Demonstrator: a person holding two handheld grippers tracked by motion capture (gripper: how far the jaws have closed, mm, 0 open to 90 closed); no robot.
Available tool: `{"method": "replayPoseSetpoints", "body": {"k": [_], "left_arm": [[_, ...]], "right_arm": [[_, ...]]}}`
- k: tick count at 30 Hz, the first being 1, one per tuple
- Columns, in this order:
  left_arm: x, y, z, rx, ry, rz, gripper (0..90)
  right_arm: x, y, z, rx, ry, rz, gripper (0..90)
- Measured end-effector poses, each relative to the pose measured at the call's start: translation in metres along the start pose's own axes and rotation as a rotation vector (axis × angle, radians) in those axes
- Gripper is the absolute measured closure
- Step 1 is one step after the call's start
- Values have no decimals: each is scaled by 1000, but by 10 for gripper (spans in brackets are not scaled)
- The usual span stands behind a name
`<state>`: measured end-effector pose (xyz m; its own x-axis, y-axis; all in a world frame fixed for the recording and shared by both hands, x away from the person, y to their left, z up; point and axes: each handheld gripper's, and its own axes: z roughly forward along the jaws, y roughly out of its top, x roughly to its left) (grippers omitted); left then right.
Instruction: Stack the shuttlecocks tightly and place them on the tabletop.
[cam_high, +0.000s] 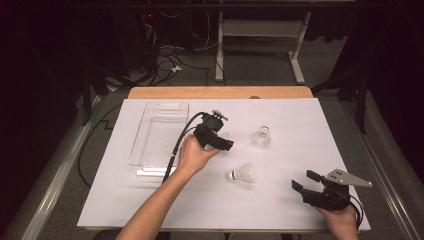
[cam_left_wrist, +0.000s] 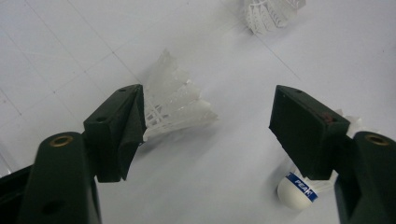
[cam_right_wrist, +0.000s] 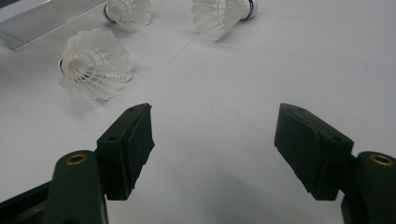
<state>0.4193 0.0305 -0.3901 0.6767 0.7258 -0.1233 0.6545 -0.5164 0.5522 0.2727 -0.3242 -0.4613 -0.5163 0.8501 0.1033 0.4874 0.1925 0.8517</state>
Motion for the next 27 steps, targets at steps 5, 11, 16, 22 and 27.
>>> {"method": "replayPoseSetpoints", "body": {"k": [5,11,16,22,27], "left_arm": [[0,-4,0,0,2,-2,278],[1,-8,0,0,5,-4,279],[-1,-11,-2,-1,4,2,279],[-3,-15,-4,-4,6,6,283],[-3,-19,-5,-5,3,6,286]], "right_arm": [[0,0,0,0,0,0,284],[0,0,0,0,0,0,284],[0,0,0,0,-1,0,284],[0,0,0,1,-1,1,284],[0,0,0,1,0,0,284]]}}
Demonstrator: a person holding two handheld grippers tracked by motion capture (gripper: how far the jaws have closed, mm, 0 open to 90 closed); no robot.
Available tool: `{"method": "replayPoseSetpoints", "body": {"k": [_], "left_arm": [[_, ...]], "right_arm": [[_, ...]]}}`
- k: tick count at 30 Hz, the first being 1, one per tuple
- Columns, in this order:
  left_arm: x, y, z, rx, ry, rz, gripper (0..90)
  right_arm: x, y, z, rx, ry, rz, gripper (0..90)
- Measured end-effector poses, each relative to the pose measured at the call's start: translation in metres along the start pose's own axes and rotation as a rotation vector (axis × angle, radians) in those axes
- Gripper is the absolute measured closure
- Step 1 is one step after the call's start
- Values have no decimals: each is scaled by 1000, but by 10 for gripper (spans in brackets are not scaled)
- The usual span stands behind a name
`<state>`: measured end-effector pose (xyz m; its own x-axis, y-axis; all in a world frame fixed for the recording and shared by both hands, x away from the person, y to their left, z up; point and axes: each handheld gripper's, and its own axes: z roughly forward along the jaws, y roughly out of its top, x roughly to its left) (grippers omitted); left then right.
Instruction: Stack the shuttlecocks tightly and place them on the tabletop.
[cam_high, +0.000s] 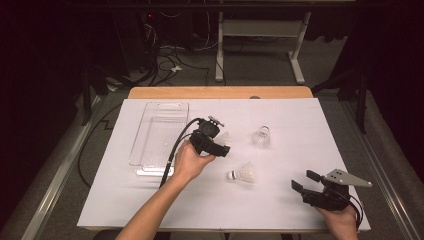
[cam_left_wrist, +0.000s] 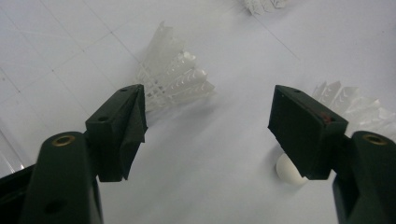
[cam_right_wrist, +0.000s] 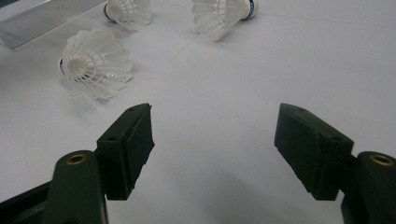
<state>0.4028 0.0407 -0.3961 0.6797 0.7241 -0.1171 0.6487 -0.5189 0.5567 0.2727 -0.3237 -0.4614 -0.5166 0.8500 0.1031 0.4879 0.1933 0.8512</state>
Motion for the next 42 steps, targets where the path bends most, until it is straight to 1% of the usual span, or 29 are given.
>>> {"method": "replayPoseSetpoints", "body": {"k": [8,19,42], "left_arm": [[-1,-5,0,2,-7,2,287],[-2,-10,2,6,-11,-6,294],[-4,-26,-2,-11,-18,-8,293]], "right_arm": [[0,0,0,2,-1,3,284],[0,0,0,2,0,3,283],[0,0,1,2,-1,2,284]]}}
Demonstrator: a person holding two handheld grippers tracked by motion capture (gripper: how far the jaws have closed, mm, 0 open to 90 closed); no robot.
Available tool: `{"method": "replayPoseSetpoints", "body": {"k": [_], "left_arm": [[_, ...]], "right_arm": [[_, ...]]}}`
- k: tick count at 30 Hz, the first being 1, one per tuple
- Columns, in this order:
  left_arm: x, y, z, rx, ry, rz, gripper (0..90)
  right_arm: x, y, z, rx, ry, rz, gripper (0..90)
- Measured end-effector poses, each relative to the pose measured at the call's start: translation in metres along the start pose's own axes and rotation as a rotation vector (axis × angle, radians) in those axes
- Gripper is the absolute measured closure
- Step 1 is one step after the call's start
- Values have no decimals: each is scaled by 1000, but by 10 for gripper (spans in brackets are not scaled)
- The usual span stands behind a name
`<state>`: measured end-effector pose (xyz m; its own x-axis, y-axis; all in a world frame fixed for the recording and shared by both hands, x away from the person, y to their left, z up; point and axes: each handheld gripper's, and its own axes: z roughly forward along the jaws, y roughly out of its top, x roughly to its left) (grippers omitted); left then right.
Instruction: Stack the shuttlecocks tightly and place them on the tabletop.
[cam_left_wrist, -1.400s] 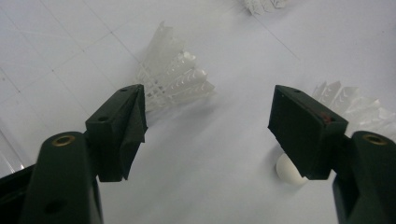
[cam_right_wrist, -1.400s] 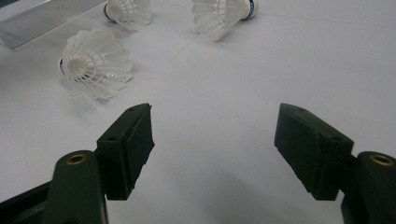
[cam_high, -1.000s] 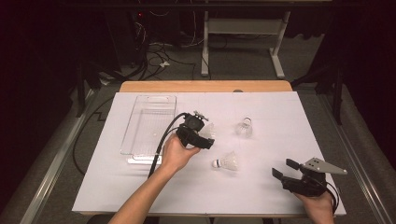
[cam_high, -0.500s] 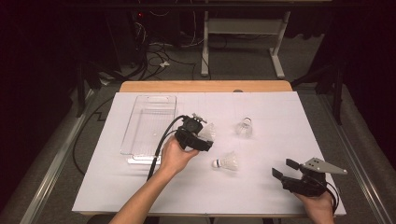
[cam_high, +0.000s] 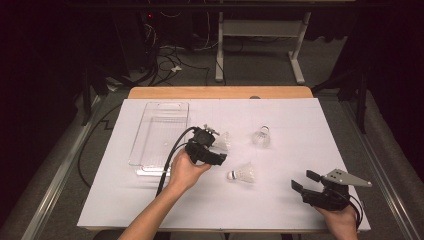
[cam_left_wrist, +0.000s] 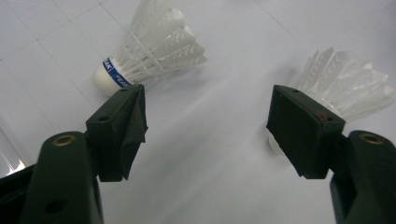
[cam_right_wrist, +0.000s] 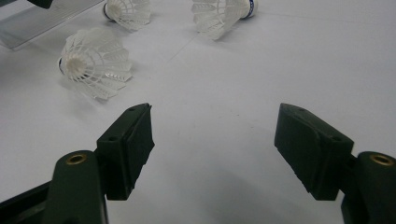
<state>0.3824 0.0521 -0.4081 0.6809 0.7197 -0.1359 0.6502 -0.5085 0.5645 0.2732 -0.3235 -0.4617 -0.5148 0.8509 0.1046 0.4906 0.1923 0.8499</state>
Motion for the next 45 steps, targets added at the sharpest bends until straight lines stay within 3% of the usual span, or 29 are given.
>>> {"method": "replayPoseSetpoints", "body": {"k": [45], "left_arm": [[-4,-21,3,10,-20,3,296]], "right_arm": [[0,0,0,1,1,0,284]]}}
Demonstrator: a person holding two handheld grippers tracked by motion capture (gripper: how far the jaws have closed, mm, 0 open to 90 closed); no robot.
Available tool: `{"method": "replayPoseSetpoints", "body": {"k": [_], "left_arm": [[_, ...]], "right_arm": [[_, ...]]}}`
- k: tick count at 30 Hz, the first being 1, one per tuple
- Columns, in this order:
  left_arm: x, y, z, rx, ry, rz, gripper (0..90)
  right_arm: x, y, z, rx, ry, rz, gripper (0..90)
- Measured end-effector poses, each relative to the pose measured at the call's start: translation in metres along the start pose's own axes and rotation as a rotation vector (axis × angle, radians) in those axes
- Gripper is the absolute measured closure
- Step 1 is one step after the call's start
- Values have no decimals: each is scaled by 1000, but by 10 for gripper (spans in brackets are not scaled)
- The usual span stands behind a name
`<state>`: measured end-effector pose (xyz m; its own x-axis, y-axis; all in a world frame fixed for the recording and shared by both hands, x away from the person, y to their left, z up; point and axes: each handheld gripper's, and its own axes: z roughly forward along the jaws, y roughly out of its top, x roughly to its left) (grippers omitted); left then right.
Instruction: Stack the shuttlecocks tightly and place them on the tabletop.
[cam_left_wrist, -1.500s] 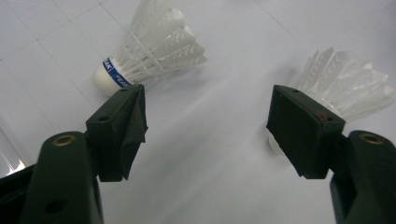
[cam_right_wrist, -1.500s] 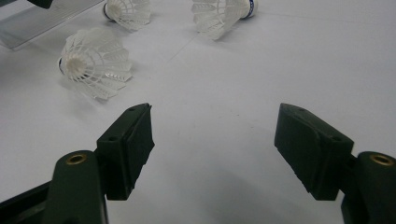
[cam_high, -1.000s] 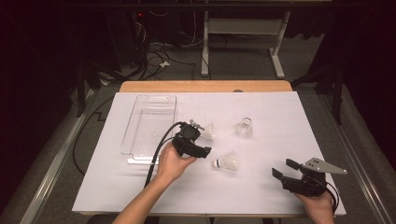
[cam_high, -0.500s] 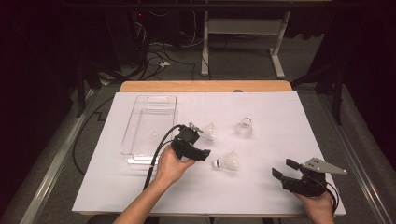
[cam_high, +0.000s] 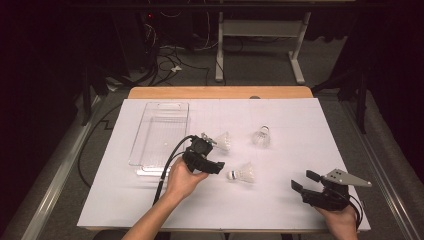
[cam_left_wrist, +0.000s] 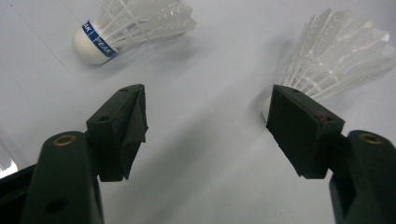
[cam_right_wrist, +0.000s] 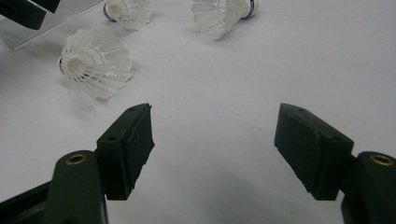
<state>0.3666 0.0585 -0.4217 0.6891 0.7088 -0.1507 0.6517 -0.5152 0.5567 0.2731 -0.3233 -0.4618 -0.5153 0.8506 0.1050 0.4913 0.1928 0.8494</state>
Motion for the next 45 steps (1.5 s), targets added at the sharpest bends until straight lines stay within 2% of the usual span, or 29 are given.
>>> {"method": "replayPoseSetpoints", "body": {"k": [27,45], "left_arm": [[-3,-10,-3,-3,3,8,291],[-10,-15,-6,-6,18,32,289]], "right_arm": [[0,0,0,1,1,2,283],[0,0,0,-1,1,0,283]]}}
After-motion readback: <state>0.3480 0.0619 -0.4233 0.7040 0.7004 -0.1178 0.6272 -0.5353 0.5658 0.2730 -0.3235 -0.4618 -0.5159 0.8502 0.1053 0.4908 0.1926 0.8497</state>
